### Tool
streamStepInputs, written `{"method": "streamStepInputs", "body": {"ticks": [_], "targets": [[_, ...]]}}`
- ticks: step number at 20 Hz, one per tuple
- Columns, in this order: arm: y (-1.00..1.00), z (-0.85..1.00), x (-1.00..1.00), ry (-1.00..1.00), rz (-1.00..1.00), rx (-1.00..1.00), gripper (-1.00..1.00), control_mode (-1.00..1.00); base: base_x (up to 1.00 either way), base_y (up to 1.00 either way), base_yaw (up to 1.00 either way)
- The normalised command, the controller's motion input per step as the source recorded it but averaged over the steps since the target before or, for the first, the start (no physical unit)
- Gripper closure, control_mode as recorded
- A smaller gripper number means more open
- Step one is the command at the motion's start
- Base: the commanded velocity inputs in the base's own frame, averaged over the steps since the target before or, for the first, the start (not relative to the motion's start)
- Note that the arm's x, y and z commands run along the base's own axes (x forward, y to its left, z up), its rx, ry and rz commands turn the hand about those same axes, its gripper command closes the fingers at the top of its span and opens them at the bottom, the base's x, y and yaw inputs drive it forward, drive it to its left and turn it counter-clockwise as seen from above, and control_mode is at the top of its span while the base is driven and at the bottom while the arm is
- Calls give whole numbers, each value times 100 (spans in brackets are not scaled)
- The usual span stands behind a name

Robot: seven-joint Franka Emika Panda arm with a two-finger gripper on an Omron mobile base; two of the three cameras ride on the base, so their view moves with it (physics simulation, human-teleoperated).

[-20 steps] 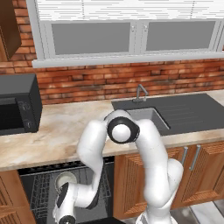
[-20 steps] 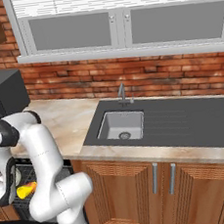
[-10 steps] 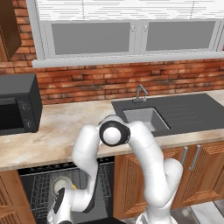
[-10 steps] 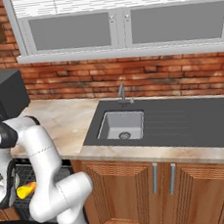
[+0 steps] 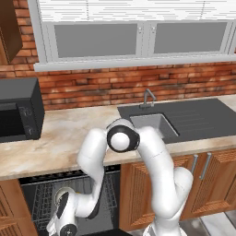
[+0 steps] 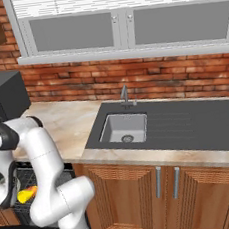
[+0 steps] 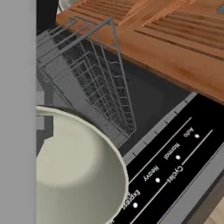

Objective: Pick up the cup and bowl from the counter, place them in the dishwasher, and close the dishwasher door.

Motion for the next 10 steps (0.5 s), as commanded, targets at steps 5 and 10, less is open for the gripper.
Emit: {"method": "streamStepInputs", "body": {"ticks": [5,10], "targets": [[1,2,27,16,0,6,100,-100,0,0,0],[24,-5,44,22,0,0,100,-100,0,0,0]]}}
